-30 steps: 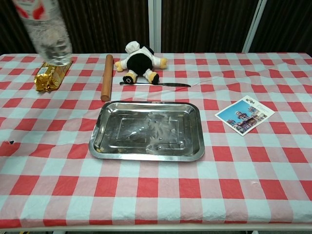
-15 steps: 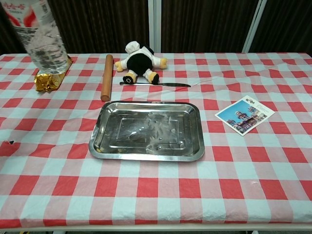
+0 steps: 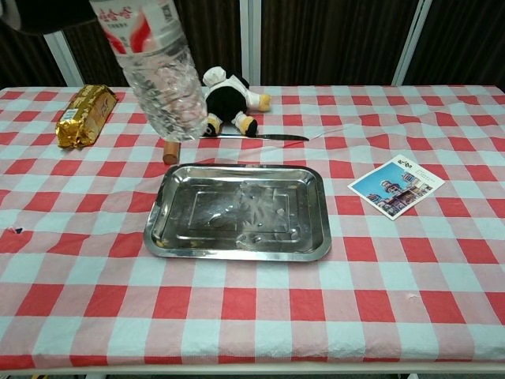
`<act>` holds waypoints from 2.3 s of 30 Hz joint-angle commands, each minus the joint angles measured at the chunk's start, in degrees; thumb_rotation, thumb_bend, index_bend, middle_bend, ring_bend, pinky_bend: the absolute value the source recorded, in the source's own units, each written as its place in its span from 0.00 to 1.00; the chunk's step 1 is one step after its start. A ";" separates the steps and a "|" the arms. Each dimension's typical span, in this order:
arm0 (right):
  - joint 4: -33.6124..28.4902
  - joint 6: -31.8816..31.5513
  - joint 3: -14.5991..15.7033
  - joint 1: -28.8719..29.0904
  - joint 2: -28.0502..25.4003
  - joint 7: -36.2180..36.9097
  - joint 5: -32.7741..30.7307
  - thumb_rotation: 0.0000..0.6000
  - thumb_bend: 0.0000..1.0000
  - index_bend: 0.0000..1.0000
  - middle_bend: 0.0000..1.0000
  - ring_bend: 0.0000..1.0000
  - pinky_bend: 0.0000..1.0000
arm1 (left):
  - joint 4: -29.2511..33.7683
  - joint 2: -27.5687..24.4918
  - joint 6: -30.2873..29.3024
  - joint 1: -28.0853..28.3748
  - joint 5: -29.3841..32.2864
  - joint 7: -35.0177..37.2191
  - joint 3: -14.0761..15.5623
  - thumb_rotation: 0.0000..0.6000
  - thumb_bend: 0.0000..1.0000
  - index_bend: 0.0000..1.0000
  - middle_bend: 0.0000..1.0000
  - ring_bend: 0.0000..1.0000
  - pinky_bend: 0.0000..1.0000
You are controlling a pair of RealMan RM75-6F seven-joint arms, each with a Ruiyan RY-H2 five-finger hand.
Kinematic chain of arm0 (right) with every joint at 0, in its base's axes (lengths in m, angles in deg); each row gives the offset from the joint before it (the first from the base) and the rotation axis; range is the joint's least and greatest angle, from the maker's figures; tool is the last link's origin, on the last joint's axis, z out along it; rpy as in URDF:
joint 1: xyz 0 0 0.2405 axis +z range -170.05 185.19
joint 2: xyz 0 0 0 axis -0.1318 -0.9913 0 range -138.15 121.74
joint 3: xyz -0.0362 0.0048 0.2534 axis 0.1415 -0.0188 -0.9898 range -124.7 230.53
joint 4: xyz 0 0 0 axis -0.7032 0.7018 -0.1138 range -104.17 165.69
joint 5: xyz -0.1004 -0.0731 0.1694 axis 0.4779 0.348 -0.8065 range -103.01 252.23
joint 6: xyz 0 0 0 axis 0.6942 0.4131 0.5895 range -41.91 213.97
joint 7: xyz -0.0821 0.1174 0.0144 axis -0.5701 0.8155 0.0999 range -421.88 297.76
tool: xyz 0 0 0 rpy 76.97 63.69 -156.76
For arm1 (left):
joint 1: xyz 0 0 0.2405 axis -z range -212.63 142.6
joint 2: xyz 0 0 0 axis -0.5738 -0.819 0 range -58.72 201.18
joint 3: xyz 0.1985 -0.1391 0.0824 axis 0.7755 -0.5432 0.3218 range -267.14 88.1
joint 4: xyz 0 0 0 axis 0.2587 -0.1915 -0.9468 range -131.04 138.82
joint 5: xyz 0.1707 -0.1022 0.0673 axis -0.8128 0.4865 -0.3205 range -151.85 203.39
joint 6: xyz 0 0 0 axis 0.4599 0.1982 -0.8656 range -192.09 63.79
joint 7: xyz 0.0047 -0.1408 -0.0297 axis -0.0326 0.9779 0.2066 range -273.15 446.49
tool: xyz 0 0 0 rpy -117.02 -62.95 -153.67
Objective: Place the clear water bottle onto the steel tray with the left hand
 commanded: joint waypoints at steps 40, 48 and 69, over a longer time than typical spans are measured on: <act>-1.13 -0.09 -0.59 -0.05 -1.12 1.48 -0.51 1.00 0.10 0.06 0.03 0.00 0.00 | -19.50 23.20 -5.95 -0.17 -1.81 -12.21 8.88 1.00 0.21 0.65 0.64 0.50 0.54; -1.09 -0.15 -0.61 -0.10 -1.13 1.63 -0.55 1.00 0.10 0.06 0.03 0.00 0.00 | -19.27 23.15 -6.53 -0.49 -2.27 -11.69 8.07 1.00 0.15 0.54 0.57 0.46 0.51; -1.28 -0.21 -0.56 -0.16 -1.21 1.52 -0.54 1.00 0.10 0.06 0.03 0.00 0.00 | -11.24 18.04 -9.50 -0.37 -4.77 -9.67 3.83 1.00 0.00 0.29 0.36 0.28 0.33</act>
